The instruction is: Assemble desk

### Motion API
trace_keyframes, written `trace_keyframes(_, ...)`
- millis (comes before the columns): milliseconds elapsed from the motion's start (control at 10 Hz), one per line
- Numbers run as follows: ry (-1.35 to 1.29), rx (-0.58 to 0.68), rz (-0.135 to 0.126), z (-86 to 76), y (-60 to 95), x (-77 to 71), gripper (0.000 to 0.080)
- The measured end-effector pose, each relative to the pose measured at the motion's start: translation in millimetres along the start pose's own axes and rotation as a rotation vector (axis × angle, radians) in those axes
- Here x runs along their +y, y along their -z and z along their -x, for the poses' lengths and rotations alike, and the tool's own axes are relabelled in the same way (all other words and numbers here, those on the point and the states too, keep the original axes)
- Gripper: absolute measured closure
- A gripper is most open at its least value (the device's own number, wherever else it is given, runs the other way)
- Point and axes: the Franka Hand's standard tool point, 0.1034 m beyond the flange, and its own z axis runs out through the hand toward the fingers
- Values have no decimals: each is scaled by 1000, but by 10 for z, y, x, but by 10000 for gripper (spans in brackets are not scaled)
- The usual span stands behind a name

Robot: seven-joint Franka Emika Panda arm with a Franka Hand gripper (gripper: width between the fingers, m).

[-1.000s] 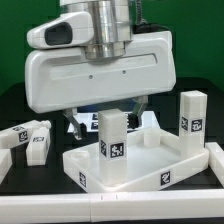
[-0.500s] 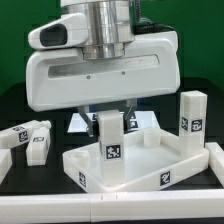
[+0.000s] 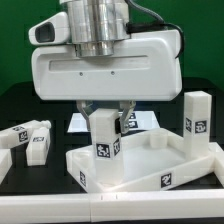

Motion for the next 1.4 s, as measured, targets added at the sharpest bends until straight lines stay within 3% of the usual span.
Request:
trace_keyframes(100, -90, -6, -17, -28, 13, 25, 515)
trace_keyframes(400, -206, 2, -16, -23, 7, 28, 514)
trace_keyframes(600, -535, -15, -22, -29, 27, 27, 514)
trace_keyframes(800, -941, -35, -82, 8, -15, -23, 514)
trace_keyframes(900, -1039, -45, -97, 2, -11, -33, 514)
trace_keyframes(1000, -1109, -50, -95, 6, -8, -52, 514)
trace_keyframes(1200, -1115, -50, -94, 8, -14, -59, 514)
trace_keyframes(1300, -1053, -47, -93, 13, -21, -55, 362)
trace_keyframes(1400, -908, -53, -83, 33, -45, -20, 362)
